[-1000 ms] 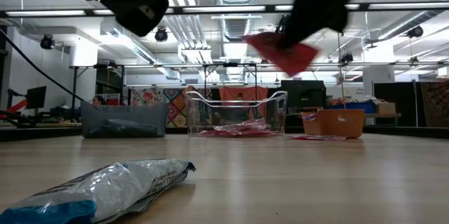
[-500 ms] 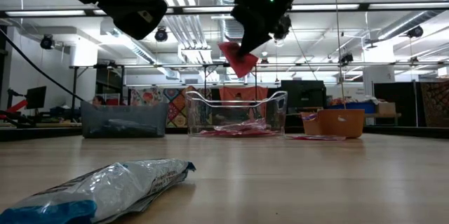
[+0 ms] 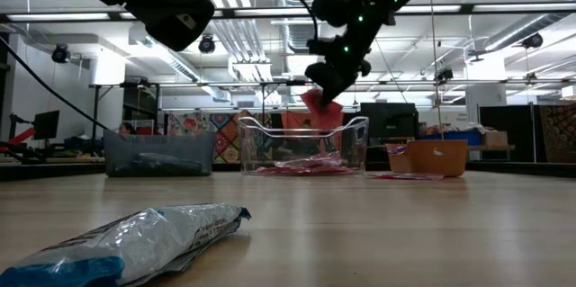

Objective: Sort candy
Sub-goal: Put the red chocolate into the transparent bin, then put the white chocolate into the black bin

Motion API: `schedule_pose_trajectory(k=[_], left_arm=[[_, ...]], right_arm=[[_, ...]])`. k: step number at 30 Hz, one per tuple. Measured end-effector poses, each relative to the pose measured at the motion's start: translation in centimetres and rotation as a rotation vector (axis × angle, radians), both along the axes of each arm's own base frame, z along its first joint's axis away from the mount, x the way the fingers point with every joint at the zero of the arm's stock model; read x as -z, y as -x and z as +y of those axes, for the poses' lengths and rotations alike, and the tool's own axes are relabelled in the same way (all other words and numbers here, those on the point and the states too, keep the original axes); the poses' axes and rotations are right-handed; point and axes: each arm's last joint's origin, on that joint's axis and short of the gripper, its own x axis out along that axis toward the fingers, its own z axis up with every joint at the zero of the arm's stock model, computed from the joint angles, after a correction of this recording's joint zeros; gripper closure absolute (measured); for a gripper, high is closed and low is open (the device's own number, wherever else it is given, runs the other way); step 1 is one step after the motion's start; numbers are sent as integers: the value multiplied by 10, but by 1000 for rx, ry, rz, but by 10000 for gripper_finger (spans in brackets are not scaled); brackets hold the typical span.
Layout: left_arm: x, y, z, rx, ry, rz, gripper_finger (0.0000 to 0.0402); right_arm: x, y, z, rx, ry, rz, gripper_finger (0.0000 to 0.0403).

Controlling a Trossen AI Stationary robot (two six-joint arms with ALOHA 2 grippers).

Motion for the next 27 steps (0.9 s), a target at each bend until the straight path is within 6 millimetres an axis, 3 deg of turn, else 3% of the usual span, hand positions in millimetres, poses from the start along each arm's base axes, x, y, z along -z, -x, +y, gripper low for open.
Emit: schedule_pose_trajectory(k=[7,17,21,27], left_arm=[[0,0,0,0,0,0,390],[0,0,0,-8,14,6,390],[1,1,0,-37,58,41,390],[11,8,0,-83,145,211,390]], right_arm=[[14,-4,-3,-11,-6,42,352],[4,-3,-1,8,-12,0,257],[-5,-1,10,-31,-84,-34,247],[-18,2,45,-173,-273,-61,250]])
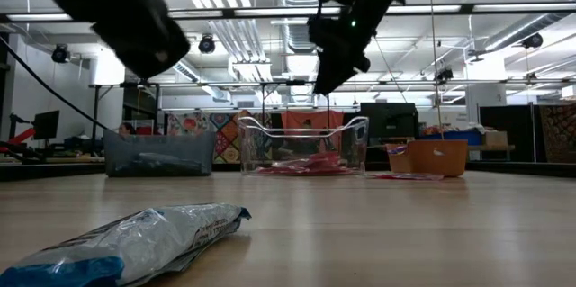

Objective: Sort candy
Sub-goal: Put the white chocolate into the black bin

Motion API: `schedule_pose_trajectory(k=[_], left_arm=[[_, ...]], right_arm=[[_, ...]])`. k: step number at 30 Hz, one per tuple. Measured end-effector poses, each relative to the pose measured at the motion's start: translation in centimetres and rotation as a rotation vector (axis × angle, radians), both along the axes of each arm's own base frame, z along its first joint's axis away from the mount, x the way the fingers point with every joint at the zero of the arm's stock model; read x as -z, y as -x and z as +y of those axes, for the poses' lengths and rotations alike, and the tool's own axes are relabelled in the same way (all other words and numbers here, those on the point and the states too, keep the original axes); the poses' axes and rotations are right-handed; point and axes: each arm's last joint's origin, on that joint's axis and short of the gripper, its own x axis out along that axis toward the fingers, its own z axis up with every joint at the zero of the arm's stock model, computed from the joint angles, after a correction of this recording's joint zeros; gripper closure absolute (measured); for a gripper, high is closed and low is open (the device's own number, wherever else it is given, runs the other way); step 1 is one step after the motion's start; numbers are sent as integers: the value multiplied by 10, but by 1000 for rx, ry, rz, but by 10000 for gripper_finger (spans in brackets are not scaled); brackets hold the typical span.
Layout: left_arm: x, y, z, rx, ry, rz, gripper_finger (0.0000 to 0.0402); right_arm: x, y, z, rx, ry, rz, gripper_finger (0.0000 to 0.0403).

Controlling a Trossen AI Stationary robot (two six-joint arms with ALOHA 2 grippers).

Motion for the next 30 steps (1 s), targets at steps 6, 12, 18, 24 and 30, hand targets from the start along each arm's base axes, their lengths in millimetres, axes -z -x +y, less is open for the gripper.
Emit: schedule_pose_trajectory(k=[6,12,18,24,30], left_arm=[[3,9,-12,45,4,52,390],[0,13,-23,68,-8,-5,390],[-2,13,-26,-96,173,54,390],[7,12,-41,-301,476,190,390],[23,6,-59,-409,604,172,399]], right_arm=[[-5,2,57,-144,-89,71,261],[-1,2,123,-270,-135,125,266],[2,13,182,-315,-202,186,261],[6,33,227,-339,-239,270,266],[9,47,258,-383,-249,290,261]])
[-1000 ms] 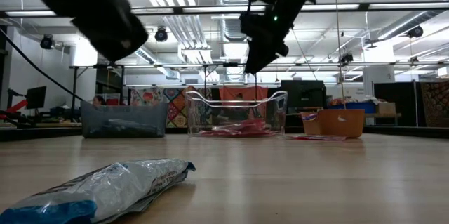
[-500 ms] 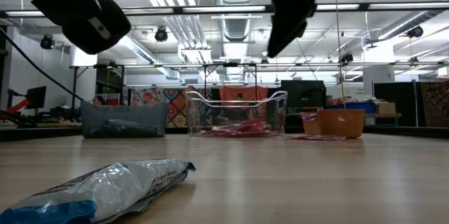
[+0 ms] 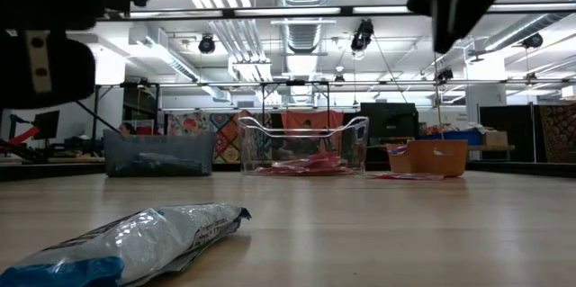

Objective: Sort candy
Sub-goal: Put the white chocolate into the black bin

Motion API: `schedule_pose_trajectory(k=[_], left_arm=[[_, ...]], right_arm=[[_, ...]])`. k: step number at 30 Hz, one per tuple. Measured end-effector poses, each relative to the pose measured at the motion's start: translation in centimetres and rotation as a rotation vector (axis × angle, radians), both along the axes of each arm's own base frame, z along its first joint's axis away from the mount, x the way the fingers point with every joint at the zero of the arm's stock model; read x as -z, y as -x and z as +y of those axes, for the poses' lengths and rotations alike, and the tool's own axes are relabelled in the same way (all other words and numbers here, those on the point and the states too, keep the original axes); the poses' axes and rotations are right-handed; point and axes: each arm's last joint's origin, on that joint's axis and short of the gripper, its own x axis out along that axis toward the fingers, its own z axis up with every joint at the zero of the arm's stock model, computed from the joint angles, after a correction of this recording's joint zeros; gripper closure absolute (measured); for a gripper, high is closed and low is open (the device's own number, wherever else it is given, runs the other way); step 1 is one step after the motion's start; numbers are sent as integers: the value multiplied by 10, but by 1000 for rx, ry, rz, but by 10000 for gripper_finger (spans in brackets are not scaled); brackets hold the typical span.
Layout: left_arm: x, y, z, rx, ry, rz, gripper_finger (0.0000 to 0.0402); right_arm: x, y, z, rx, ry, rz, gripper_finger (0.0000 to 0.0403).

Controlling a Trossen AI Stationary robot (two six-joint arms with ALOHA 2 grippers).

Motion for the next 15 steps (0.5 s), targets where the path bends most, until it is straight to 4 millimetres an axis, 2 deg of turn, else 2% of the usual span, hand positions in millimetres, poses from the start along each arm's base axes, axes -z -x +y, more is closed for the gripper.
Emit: schedule_pose_trajectory(k=[4,9,15], left_arm=[[7,-6,-6,-82,-8,-5,401],[6,-24,-20,-84,-42,12,401],[5,-38,-32,-99,-167,185,401]], right_arm=[[1,9,16,-26,-5,10,257],[4,19,31,-44,-12,25,258],[7,29,46,-86,-11,35,254]])
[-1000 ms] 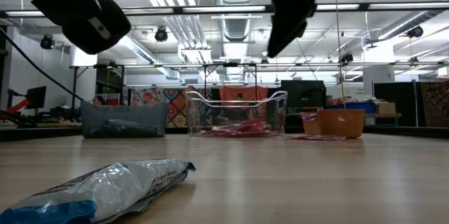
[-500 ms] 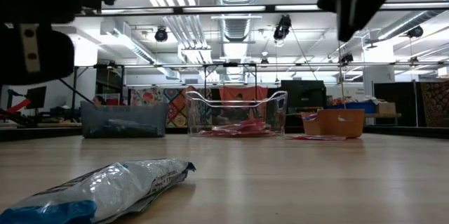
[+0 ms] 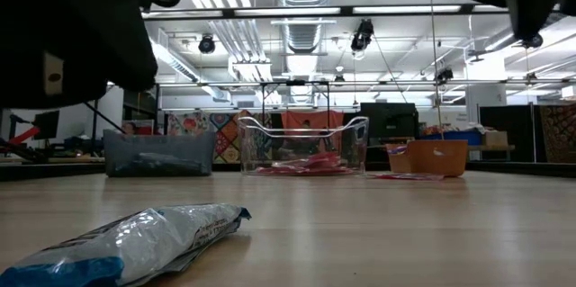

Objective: Sort candy
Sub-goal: Put the white chocolate into the black bin

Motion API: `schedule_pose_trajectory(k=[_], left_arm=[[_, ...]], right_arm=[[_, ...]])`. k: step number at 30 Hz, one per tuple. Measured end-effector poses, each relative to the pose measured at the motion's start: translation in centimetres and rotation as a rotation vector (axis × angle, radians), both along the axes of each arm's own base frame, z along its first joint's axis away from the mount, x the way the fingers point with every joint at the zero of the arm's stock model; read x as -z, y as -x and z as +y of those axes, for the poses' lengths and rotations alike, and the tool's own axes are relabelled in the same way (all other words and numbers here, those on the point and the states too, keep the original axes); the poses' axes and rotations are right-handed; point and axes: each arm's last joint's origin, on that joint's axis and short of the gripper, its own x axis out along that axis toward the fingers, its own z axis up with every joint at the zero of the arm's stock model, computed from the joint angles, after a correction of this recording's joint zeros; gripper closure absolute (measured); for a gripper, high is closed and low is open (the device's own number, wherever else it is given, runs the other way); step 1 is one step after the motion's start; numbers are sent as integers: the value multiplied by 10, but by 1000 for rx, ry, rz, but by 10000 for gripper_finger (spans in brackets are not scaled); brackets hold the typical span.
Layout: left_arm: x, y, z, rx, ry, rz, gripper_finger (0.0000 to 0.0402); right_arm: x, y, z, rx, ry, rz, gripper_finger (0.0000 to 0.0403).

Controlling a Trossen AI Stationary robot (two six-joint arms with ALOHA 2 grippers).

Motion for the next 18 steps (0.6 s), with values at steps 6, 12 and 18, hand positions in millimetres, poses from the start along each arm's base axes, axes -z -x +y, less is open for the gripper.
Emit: schedule_pose_trajectory(k=[6,12,18], left_arm=[[-2,-14,-11,-25,-127,171,398],[-4,-35,-27,30,-189,187,345],[6,-45,-34,12,-271,281,259]], right_arm=[[1,5,6,9,2,1,252],[2,9,10,11,11,-3,252],[3,10,11,25,6,-2,252]])
